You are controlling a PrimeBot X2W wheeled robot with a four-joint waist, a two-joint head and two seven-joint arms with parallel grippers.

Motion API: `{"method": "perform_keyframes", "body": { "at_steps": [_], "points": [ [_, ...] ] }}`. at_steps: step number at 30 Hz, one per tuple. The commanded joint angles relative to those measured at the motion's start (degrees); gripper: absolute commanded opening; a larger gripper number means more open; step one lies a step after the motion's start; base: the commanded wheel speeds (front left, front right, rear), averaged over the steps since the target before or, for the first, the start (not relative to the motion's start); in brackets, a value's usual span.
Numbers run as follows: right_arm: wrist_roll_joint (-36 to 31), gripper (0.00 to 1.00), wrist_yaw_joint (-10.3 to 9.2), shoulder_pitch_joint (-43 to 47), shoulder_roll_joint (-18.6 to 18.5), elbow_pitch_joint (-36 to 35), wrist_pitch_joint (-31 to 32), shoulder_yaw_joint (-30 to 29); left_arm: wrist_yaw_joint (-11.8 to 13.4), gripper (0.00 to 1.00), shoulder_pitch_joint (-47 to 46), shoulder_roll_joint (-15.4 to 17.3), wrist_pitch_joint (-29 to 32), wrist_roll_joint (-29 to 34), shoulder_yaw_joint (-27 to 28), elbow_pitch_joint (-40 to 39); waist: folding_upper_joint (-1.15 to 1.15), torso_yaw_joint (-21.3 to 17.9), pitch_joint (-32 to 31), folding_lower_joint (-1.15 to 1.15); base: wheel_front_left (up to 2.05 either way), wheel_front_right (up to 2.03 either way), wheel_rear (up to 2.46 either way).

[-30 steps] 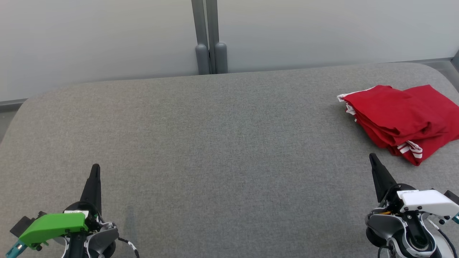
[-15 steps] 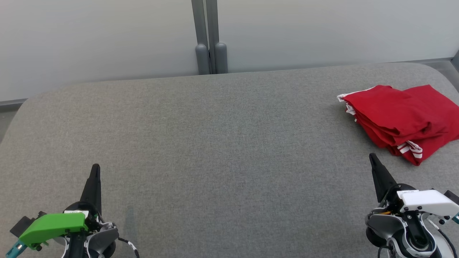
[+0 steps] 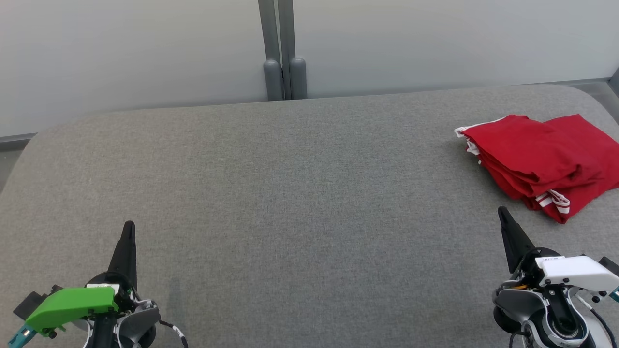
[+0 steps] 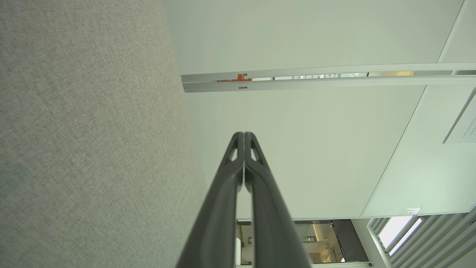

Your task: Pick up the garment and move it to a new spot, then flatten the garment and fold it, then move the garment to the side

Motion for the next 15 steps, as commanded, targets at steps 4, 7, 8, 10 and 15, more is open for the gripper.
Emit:
{"method": "perform_keyframes", "body": {
  "at_steps": [4,7,8,10,15],
  "points": [
    [0.4,0.0,0.0,-0.28,-0.24,0.08,0.2,0.07,-0.22,0.0,-0.76,0.4,0.26,-0.04,0.16,0.07,0.0,0.0,0.0,0.0,0.0,0.0,0.0],
    [0.4,0.0,0.0,-0.28,-0.25,0.08,0.2,0.07,-0.22,0.0,-0.76,0.4,0.26,-0.04,0.16,0.06,0.0,0.0,0.0,0.0,0.0,0.0,0.0],
    [0.4,0.0,0.0,-0.28,-0.25,0.08,0.2,0.07,-0.22,0.0,-0.76,0.4,0.26,-0.04,0.16,0.06,0.0,0.0,0.0,0.0,0.0,0.0,0.0],
    [0.4,0.0,0.0,-0.28,-0.25,0.08,0.2,0.07,-0.22,0.0,-0.76,0.4,0.26,-0.04,0.16,0.06,0.0,0.0,0.0,0.0,0.0,0.0,0.0],
    [0.4,0.0,0.0,-0.28,-0.25,0.08,0.2,0.07,-0.22,0.0,-0.76,0.4,0.26,-0.04,0.16,0.06,0.0,0.0,0.0,0.0,0.0,0.0,0.0]
  ]
}}
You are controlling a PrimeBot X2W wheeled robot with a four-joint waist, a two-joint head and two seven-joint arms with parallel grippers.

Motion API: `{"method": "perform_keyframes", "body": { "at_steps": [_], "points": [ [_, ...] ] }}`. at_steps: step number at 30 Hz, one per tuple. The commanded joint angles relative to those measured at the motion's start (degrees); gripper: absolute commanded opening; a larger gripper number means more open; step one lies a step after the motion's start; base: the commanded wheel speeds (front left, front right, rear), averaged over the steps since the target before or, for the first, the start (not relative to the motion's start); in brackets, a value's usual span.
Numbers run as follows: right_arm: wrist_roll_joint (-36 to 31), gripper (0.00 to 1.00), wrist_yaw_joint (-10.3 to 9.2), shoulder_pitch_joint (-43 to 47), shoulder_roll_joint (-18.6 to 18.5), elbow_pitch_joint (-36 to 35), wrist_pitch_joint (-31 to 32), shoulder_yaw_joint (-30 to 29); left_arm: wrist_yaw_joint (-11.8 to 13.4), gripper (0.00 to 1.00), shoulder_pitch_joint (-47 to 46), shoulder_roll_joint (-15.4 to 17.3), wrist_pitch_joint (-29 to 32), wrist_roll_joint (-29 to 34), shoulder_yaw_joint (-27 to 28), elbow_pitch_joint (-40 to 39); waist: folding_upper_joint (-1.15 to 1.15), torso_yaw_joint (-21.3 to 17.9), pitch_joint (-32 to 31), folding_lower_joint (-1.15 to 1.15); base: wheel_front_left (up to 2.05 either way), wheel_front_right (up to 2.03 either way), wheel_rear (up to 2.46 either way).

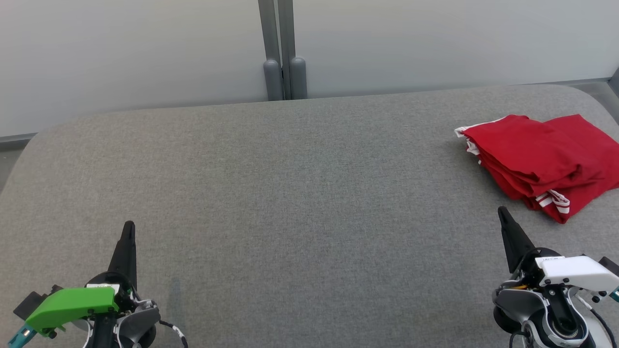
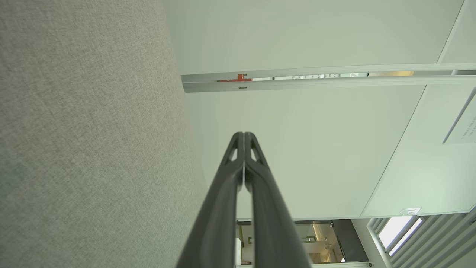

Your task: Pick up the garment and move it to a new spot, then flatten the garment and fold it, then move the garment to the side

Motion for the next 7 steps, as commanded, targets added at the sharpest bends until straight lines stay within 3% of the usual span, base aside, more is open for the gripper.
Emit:
{"method": "perform_keyframes", "body": {
  "at_steps": [1,7],
  "points": [
    [0.4,0.0,0.0,-0.28,-0.25,0.08,0.2,0.07,-0.22,0.0,-0.76,0.4,0.25,-0.04,0.16,0.06,0.0,0.0,0.0,0.0,0.0,0.0,0.0],
    [0.41,0.0,0.0,-0.28,-0.25,0.08,0.2,0.07,-0.22,0.0,-0.76,0.4,0.25,-0.04,0.16,0.06,0.0,0.0,0.0,0.0,0.0,0.0,0.0]
  ]
}}
